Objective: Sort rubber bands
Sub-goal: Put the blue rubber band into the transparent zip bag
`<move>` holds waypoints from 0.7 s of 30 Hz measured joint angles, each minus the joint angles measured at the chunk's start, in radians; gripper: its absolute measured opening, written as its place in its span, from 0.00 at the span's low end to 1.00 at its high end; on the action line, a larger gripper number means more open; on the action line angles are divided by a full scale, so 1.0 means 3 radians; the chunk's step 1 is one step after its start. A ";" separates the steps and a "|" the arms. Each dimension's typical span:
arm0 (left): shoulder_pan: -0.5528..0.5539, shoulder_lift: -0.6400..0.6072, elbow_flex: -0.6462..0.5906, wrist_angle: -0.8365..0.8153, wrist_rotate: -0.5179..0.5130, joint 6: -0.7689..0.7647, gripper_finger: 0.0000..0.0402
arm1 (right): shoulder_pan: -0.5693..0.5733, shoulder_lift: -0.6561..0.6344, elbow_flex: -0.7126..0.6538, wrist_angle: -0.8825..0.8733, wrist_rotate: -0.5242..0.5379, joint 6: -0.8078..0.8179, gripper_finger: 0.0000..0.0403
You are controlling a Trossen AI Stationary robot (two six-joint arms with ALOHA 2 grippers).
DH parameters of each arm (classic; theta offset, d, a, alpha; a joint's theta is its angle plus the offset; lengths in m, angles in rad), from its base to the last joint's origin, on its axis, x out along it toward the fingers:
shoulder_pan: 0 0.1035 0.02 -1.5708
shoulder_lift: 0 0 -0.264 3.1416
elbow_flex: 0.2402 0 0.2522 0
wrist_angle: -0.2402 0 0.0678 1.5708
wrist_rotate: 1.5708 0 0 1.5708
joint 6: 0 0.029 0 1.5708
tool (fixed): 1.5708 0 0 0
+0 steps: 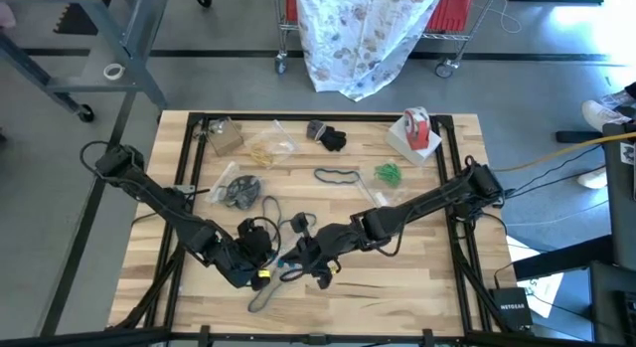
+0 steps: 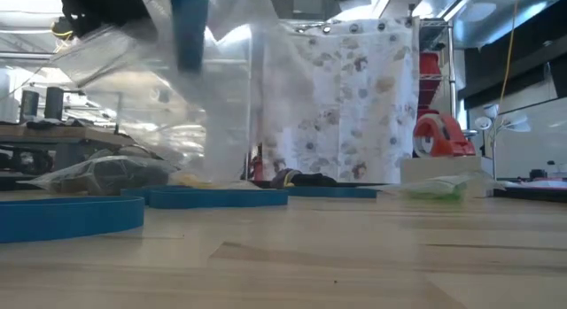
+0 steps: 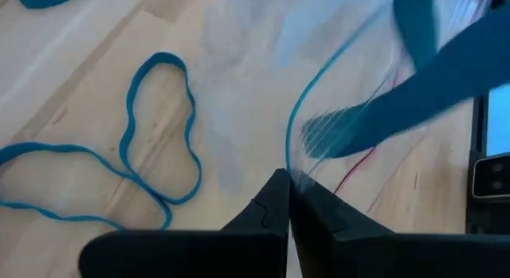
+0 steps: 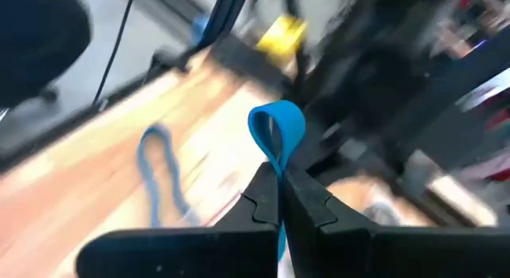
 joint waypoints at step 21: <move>0.0219 -0.0027 0.0000 0.0095 -0.0022 0.0061 0.00 | 0.0044 0.0378 -0.0003 -0.0379 0.1016 0.1049 0.01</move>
